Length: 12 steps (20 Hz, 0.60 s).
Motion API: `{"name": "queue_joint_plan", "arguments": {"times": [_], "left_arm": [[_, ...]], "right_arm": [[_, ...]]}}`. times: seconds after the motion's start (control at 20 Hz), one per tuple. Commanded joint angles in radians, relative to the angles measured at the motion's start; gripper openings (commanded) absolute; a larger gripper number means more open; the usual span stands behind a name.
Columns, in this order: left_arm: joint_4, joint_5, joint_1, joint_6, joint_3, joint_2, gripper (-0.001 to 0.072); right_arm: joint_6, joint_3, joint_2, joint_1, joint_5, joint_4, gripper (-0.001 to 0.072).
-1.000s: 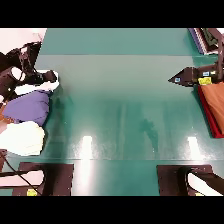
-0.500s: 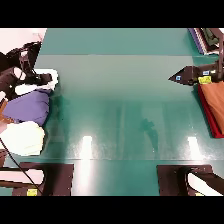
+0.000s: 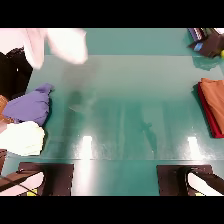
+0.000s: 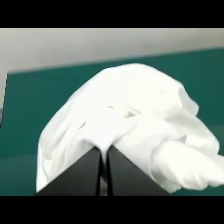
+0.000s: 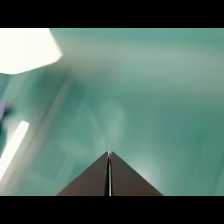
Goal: Fold the shirts.
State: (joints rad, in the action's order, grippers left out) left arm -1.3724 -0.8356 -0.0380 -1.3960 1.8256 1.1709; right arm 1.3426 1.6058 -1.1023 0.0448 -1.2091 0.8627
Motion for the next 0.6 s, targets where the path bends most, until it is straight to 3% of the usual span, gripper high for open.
{"name": "queue_joint_plan", "arguments": {"times": [0.0,0.2,0.4,0.55], "left_arm": [[0.023,-0.066,-0.16,0.016,0.175,-0.126,0.0022],[0.078,-0.255,-0.336,0.008,0.153,-0.128,0.0022],[0.08,-0.432,-0.472,-0.029,-0.072,-0.074,0.0021],[0.112,-0.405,-0.555,-0.047,-0.348,-0.06,0.0021]], "right_arm": [[0.0,0.141,0.0,-0.037,0.042,0.002,0.0018],[0.0,0.204,0.0,-0.049,0.011,0.002,0.0018],[0.0,0.208,0.0,-0.039,-0.053,0.002,0.0019],[0.0,0.208,0.0,-0.039,-0.113,0.001,0.0019]]}}
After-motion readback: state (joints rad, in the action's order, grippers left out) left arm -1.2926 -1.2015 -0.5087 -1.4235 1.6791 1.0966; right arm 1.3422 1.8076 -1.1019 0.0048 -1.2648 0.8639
